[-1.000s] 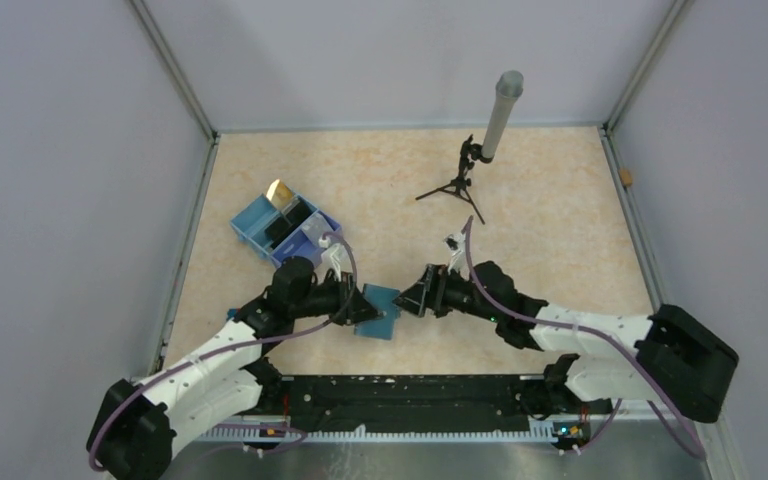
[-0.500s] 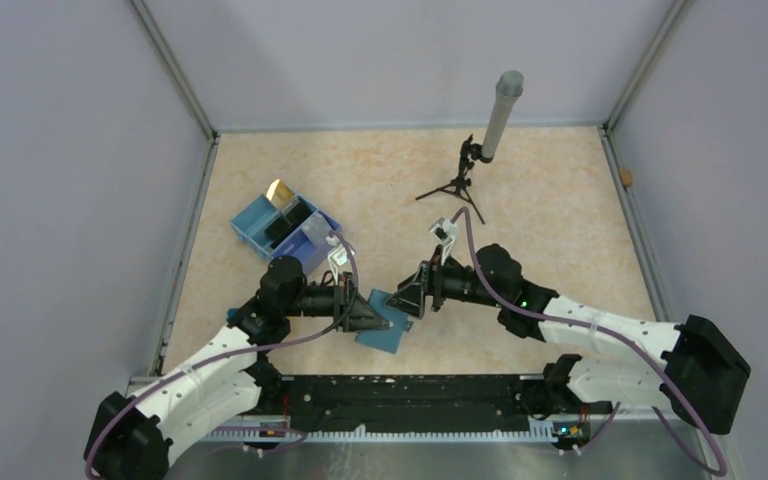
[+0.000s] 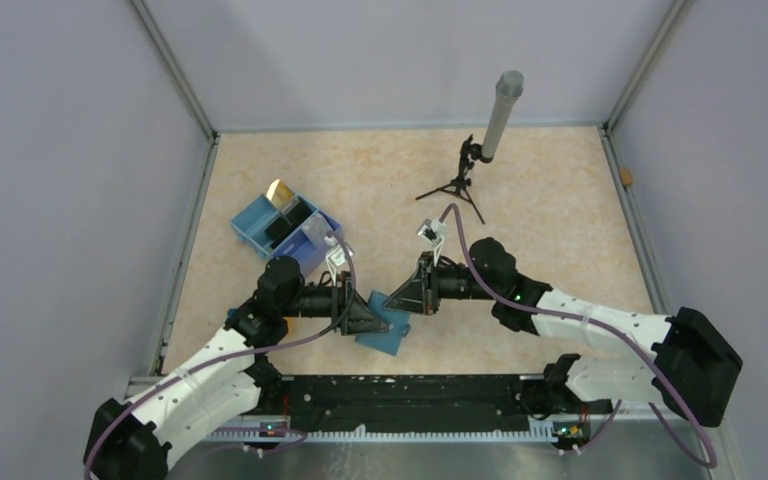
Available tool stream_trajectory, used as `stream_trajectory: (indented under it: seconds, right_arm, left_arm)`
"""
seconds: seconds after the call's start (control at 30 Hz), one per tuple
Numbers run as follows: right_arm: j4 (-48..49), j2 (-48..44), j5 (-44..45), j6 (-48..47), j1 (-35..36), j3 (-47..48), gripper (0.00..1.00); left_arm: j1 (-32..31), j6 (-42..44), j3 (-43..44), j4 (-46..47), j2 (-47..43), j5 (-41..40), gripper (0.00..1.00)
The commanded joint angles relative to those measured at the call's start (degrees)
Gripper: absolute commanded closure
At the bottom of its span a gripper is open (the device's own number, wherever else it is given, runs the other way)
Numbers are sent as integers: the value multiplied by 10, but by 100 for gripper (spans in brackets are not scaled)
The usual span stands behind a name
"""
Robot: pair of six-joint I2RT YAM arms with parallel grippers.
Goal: Put the credit cards into the card holder
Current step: Close the card holder at the center of the board.
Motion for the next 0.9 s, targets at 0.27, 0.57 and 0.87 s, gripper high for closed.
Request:
stream_trajectory:
  seconds: [0.27, 0.57, 0.87]
  right_arm:
    - [1, -31, -32, -20, -28, 13, 100]
    - [-152, -42, 200, 24, -27, 16, 33]
    - [-95, 12, 270, 161, 14, -37, 41]
  left_arm:
    - [-2, 5, 26, 2, -27, 13, 81]
    - [-2, 76, 61, -187, -25, -230, 100]
    - [-2, 59, 63, -216, 8, -306, 100]
